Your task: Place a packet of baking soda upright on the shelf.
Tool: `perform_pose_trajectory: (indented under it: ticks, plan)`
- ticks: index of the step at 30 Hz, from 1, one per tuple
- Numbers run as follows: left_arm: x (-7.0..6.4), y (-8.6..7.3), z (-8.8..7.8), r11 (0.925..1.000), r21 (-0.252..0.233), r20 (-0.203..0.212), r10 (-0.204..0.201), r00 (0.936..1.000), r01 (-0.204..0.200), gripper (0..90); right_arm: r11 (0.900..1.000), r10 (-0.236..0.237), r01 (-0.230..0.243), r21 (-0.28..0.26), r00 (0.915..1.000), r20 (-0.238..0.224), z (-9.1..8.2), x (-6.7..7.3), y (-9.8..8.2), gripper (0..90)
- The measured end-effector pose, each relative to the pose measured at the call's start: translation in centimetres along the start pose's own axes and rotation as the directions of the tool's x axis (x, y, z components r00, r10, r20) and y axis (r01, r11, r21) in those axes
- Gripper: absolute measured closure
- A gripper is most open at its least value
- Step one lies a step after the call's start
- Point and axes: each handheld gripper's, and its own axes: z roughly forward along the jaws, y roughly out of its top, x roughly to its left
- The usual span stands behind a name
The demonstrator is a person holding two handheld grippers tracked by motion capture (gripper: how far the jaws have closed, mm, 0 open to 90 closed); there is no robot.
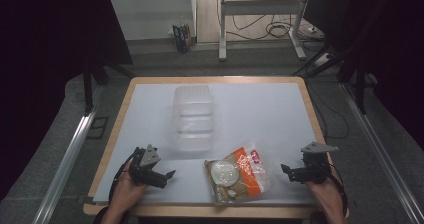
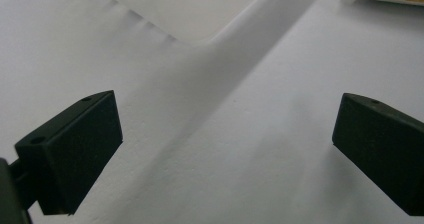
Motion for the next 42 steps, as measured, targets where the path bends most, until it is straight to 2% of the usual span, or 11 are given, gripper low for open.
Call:
perform_pose_trajectory:
  ticks: [6, 9, 10, 12, 19, 23, 26, 29, 33, 37, 42]
  plan:
    - [0.1, -0.1, -0.1, 1.0000, 0.001, -0.004, -0.007, 1.0000, 0.007, 0.0, 1.000, 0.005, -0.005, -0.023, 1.0000, -0.004, -0.6, 0.8, 0.8, 0.6]
    - [0.1, -0.1, -0.1, 1.0000, 0.001, -0.004, -0.009, 1.0000, 0.009, 0.0, 0.999, -0.015, 0.014, -0.029, 0.9998, -0.010, -0.9, 1.3, 1.2, 0.8]
    - [0.1, -0.1, -0.1, 1.0000, 0.002, -0.004, -0.009, 0.9999, 0.009, 0.0, 0.999, -0.036, 0.035, -0.041, 0.9993, -0.011, -1.3, 1.9, 1.5, 3.0]
    - [0.1, -0.1, -0.1, 0.9999, 0.002, -0.005, -0.011, 0.9999, 0.011, 0.0, 0.998, -0.036, 0.035, -0.050, 0.9992, -0.017, -1.5, 2.3, 1.7, 6.4]
    - [0.1, -0.1, -0.2, 0.9999, 0.000, -0.008, -0.013, 0.9999, 0.013, 0.0, 0.997, -0.006, 0.000, -0.072, 0.9968, -0.079, -2.7, 2.6, 2.1, 33.0]
    - [0.1, -0.2, -0.2, 0.9999, 0.000, -0.008, -0.014, 0.9999, 0.014, 0.0, 0.995, -0.024, 0.014, -0.103, 0.9944, -0.103, -3.5, 3.0, 2.3, 52.2]
    - [0.1, -0.2, -0.2, 0.9999, -0.002, -0.008, -0.014, 0.9999, 0.014, 0.0, 0.995, -0.054, 0.044, -0.090, 0.9920, -0.114, -3.5, 3.3, 2.4, 64.8]
    - [0.1, -0.2, -0.2, 0.9999, -0.002, -0.008, -0.015, 0.9999, 0.015, 0.0, 0.994, -0.092, 0.084, -0.069, 0.9881, -0.123, -3.3, 3.8, 2.4, 73.7]
    - [0.1, -0.2, -0.2, 0.9999, -0.001, -0.009, -0.014, 0.9999, 0.014, 0.0, 0.990, -0.130, 0.119, -0.073, 0.9781, -0.163, -3.2, 4.7, 2.6, 83.8]
    - [0.1, -0.2, -0.2, 0.9999, 0.000, -0.009, -0.014, 0.9999, 0.014, 0.0, 0.985, -0.164, 0.150, -0.085, 0.9675, -0.193, -3.1, 5.4, 2.7, 86.7]
    - [0.1, -0.2, -0.2, 0.9999, 0.003, -0.008, -0.015, 0.9998, 0.015, 0.0, 0.983, -0.174, 0.157, -0.092, 0.9580, -0.228, -3.1, 6.0, 2.7, 87.4]
